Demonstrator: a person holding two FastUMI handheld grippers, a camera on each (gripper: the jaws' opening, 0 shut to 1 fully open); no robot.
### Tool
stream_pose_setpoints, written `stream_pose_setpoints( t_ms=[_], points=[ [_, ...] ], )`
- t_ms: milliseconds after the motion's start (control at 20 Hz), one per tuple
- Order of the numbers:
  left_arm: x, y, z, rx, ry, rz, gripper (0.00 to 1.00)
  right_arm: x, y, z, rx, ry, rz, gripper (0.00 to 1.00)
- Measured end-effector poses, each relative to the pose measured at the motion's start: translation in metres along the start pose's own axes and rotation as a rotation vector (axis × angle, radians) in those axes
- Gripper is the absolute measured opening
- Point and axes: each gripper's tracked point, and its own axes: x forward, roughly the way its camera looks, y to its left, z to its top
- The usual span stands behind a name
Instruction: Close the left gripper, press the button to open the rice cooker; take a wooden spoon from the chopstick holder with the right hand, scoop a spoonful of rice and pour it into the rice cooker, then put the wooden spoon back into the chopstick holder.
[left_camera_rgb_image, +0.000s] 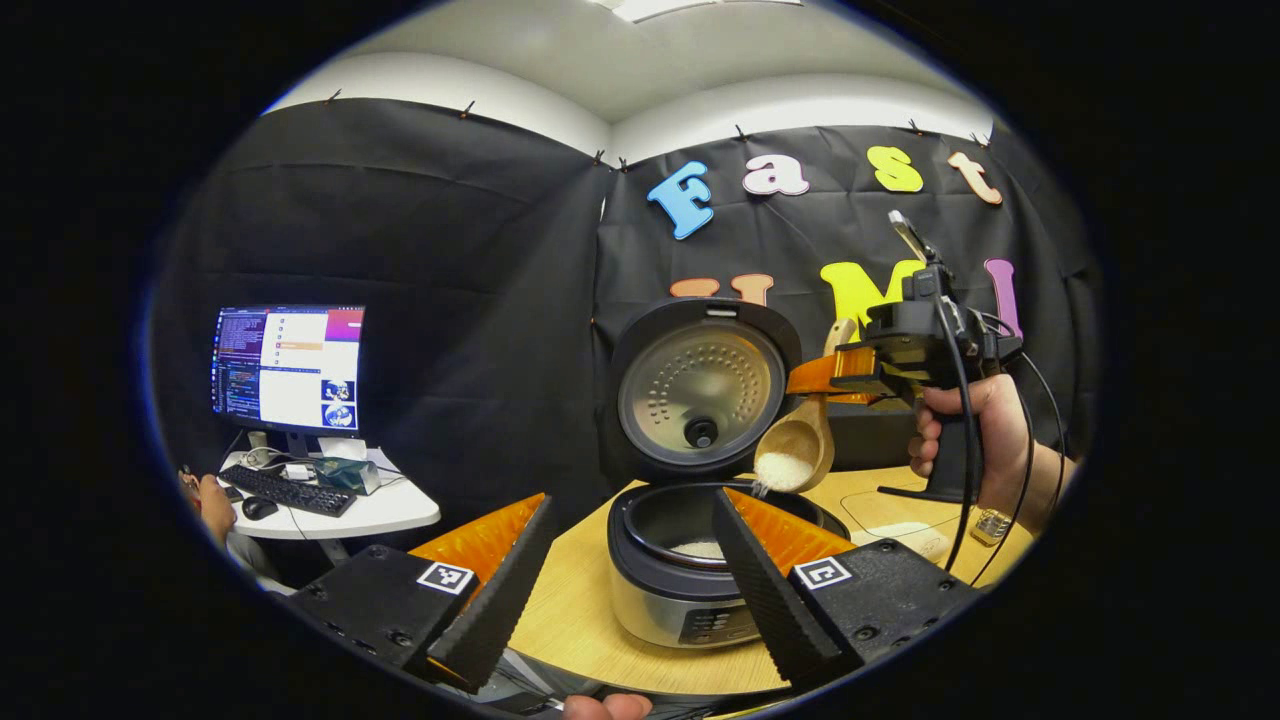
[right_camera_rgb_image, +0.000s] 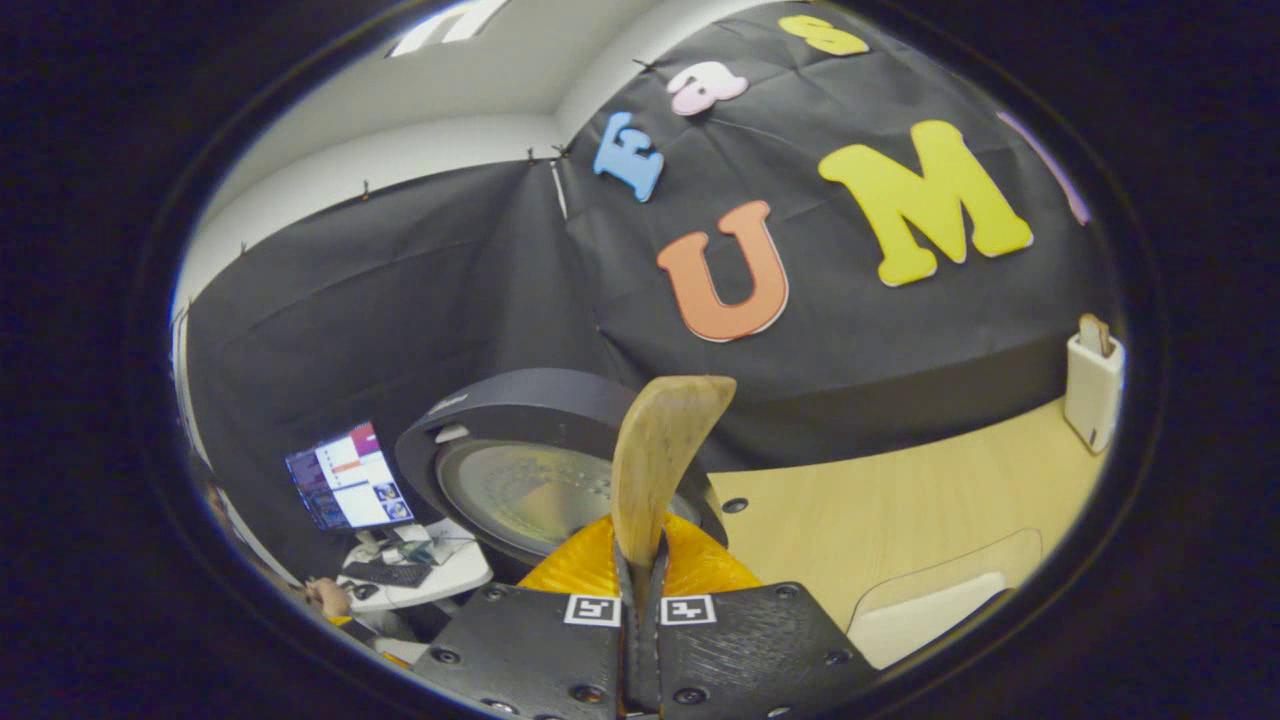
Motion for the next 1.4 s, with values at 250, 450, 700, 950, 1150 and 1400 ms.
stream_pose_setpoints(
  t_ms=[250, 450, 700, 950, 1150, 1400],
  points=[
    [0.001, -0.001, 0.000, -0.003, 0.003, -0.004, 1.00, 0.008, 0.017, -0.011, -0.179, 0.001, 0.016, 0.00],
    [0.001, -0.001, 0.000, 0.000, 0.003, -0.007, 1.00, 0.008, 0.034, -0.010, -0.336, -0.035, 0.013, 0.00],
    [-0.001, -0.002, 0.001, -0.012, 0.004, -0.009, 1.00, 0.011, 0.043, -0.015, -0.465, -0.022, 0.022, 0.00],
    [-0.001, -0.002, 0.003, -0.010, -0.003, -0.010, 1.00, 0.006, 0.051, -0.013, -0.602, -0.051, -0.005, 0.00],
    [-0.004, -0.007, 0.008, -0.020, -0.013, -0.016, 1.00, -0.011, 0.052, -0.007, -0.488, -0.050, 0.027, 0.01],
    [-0.004, -0.032, 0.013, -0.012, -0.025, -0.053, 1.00, -0.038, 0.038, -0.002, -0.292, -0.026, 0.060, 0.00]
  ],
)
